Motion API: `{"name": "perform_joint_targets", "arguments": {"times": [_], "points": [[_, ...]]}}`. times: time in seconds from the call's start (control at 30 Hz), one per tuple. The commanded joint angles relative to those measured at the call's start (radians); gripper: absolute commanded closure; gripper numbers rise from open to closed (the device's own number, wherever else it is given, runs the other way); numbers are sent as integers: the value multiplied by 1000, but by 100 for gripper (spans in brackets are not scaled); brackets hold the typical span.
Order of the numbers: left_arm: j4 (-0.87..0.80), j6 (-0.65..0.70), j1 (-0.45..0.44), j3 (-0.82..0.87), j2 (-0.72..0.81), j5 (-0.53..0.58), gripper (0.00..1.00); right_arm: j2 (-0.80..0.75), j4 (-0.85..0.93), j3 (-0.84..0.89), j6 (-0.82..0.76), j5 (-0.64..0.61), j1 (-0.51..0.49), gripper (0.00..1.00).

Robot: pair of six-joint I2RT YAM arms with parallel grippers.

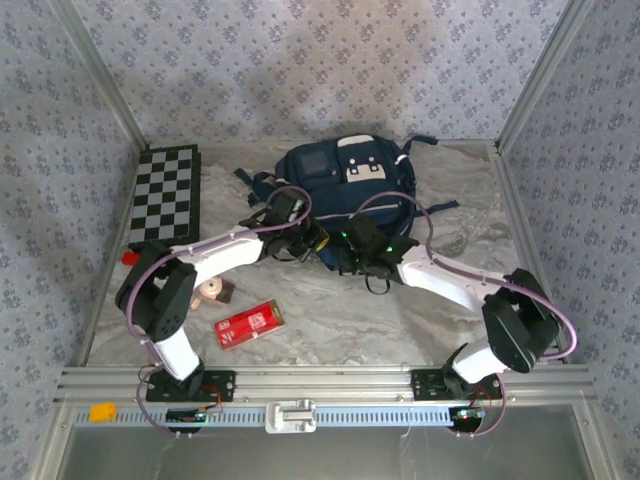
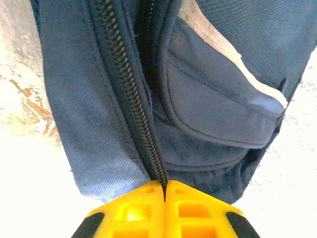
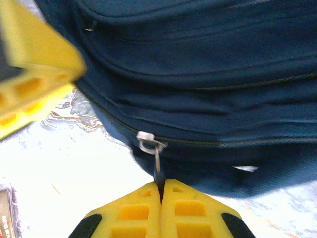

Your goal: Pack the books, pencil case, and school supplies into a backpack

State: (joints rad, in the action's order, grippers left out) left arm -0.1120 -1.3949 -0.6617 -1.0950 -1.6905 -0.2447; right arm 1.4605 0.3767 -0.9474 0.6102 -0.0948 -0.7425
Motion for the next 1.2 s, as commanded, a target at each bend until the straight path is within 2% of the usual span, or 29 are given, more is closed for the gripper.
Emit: {"name": "perform_joint_targets", "arguments": {"times": [0.0,0.23,0.33,0.6,0.83,0.87,0.93,1.1,1.17], "points": [[-32,84,57,14,74,33,100,-41,127,18,-10,-58,16,100],[-35,89,51,10,87,23,100,78,-13,-48,-103,54,8,100],[-47,100,40,1,91,38,100,125,-26,-88,-127,48,-1,100],[-48,103,38,-11,77,30,100,187,-45,-119,-137,6,7,86],[-41,99,29,-22,69,22,100,249,-70,-144,-133,-14,6,80],[-40,99,27,-24,70,22,100,256,-75,-145,-133,-21,7,81],[-43,103,25,-27,73,22,100,260,-62,-154,-133,-41,7,91],[-85,151,51,-26,102,41,100,205,58,-157,-100,-162,3,100],[-96,183,79,-15,121,40,100,167,112,-143,-96,-187,4,100]]}}
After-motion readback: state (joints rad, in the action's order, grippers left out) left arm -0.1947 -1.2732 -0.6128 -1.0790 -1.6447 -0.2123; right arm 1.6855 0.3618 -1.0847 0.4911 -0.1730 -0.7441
